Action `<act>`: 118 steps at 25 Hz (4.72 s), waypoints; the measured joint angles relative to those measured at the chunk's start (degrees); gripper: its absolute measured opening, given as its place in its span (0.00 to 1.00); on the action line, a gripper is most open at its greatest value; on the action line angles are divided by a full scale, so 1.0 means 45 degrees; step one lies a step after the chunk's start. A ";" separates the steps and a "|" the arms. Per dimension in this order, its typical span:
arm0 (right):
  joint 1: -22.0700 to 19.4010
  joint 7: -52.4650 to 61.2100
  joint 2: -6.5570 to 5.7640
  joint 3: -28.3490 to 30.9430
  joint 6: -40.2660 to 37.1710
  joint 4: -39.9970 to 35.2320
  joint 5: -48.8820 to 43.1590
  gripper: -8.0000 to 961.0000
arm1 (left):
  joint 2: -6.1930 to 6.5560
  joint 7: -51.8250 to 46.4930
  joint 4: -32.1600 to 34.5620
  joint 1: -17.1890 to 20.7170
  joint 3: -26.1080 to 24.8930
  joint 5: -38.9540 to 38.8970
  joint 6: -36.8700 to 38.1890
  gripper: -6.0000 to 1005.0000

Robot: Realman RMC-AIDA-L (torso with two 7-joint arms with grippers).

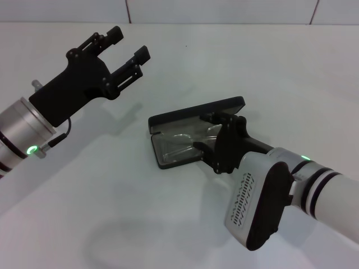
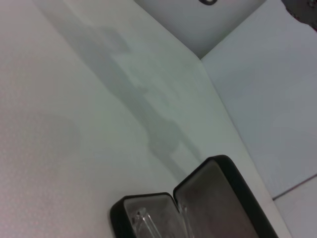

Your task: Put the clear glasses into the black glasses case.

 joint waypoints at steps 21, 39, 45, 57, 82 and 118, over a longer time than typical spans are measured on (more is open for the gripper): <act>-0.0417 -0.1330 -0.0174 -0.0334 -0.1393 -0.0635 0.1790 0.56 | 0.0000 0.0072 0.0000 0.0006 -0.0002 -0.0001 0.0035 0.72; -0.1108 0.3966 -0.0634 0.6505 -1.2298 0.1466 0.1955 0.55 | -0.0022 0.0118 0.0192 0.0460 -0.0119 -0.0784 0.0704 0.72; 0.0538 0.4438 -0.0214 1.3478 -2.0270 0.8341 0.3057 0.55 | -0.0008 0.0087 0.0111 0.0256 -0.0013 -0.0519 0.0470 0.72; 0.1055 0.3740 -0.0322 1.7375 -2.2636 1.2273 0.3251 0.56 | -0.0114 -0.3236 0.0043 -0.2232 0.0252 0.3756 -0.3501 0.72; 0.1264 0.3684 -0.0275 1.7286 -2.2139 1.2208 0.2910 0.56 | -0.0245 -0.3264 0.0176 -0.2405 0.3999 0.3793 -0.5200 0.71; 0.2811 0.4205 0.0089 1.7131 -2.3423 0.8855 -0.4602 0.88 | 0.0830 -0.1452 0.1691 0.0172 0.3886 0.2668 0.2820 0.72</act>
